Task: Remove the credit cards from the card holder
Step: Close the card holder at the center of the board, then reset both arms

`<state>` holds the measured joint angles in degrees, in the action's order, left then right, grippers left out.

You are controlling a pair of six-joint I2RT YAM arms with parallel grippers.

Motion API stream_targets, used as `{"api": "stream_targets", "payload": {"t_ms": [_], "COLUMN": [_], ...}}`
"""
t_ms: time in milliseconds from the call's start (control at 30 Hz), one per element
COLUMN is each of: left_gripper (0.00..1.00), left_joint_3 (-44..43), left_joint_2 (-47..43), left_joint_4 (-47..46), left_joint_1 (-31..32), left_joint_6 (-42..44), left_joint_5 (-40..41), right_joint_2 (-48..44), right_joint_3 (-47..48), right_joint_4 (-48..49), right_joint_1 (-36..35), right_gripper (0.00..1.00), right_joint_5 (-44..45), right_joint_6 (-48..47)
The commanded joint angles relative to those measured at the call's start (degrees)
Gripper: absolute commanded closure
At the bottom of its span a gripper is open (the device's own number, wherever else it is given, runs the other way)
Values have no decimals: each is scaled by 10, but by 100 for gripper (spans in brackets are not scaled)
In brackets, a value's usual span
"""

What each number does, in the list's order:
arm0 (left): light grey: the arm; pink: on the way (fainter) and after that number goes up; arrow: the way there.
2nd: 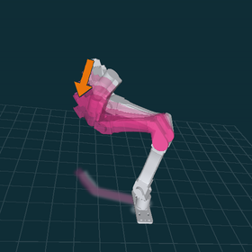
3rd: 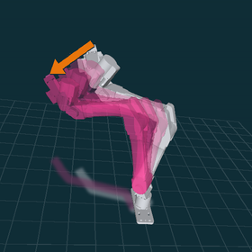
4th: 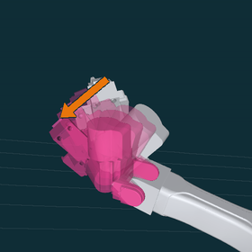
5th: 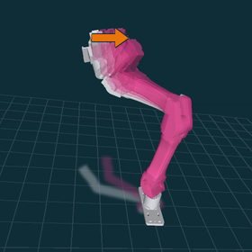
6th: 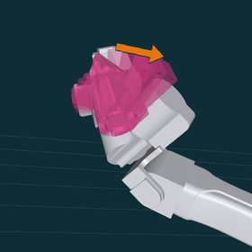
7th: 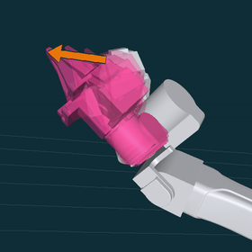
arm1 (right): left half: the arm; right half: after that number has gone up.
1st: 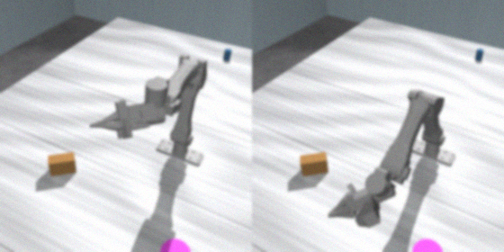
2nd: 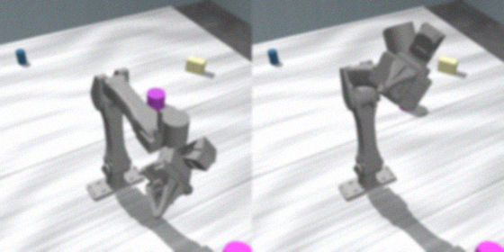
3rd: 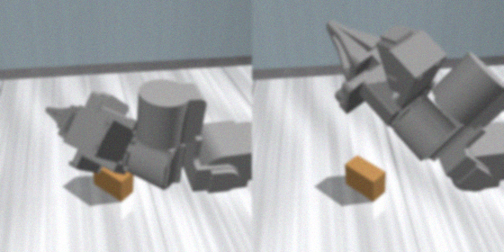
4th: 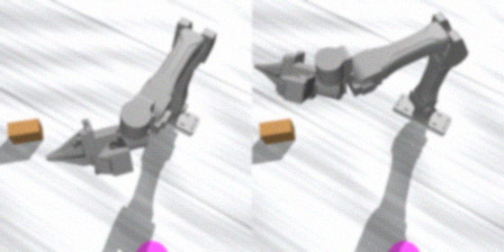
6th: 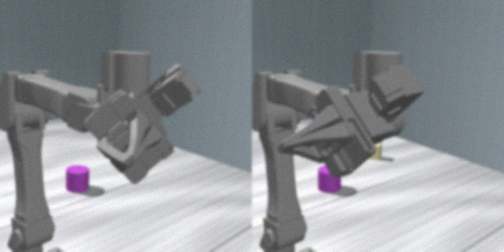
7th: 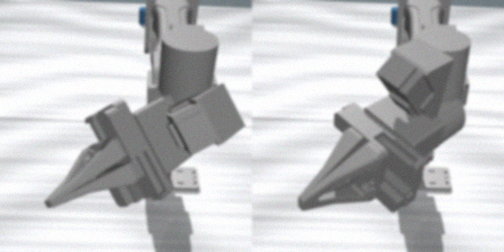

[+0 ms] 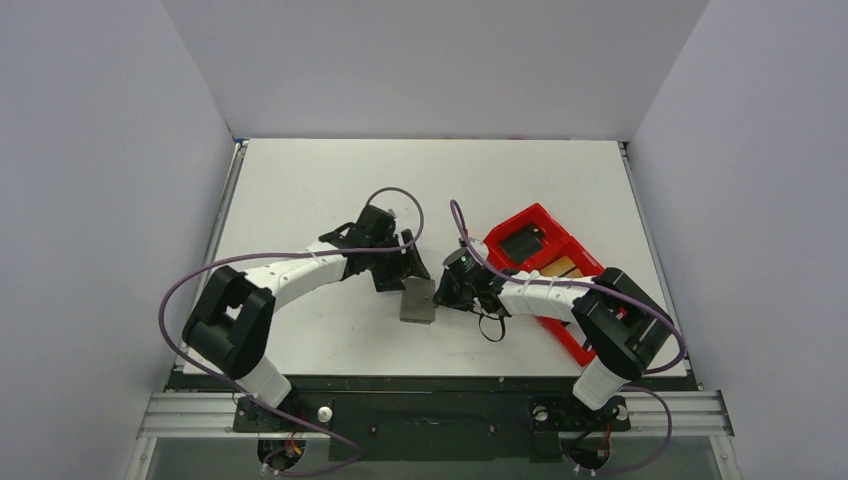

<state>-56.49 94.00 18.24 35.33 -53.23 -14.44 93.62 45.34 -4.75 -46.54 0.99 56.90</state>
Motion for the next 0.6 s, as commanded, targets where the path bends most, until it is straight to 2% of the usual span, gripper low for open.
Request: {"api": "stream_targets", "payload": {"t_ms": [0, 267, 567], "left_gripper": [33, 33, 33], "left_joint_3": [-41, -38, -36], "left_joint_2": [-63, -110, -134], "left_joint_4": [59, 122, 136], "left_joint_1": [-32, -66, -67], "left_joint_6": [54, 132, 160], "left_joint_5": [24, 45, 48], "right_joint_2": [10, -19, -37], "right_joint_3": [6, 53, 99], "right_joint_4": [-11, -52, -92], "right_joint_1": [-2, 0, 7], "right_gripper": [76, 75, 75], "right_joint_5": [1, 2, 10], "right_joint_6": [-3, -22, -33]}}
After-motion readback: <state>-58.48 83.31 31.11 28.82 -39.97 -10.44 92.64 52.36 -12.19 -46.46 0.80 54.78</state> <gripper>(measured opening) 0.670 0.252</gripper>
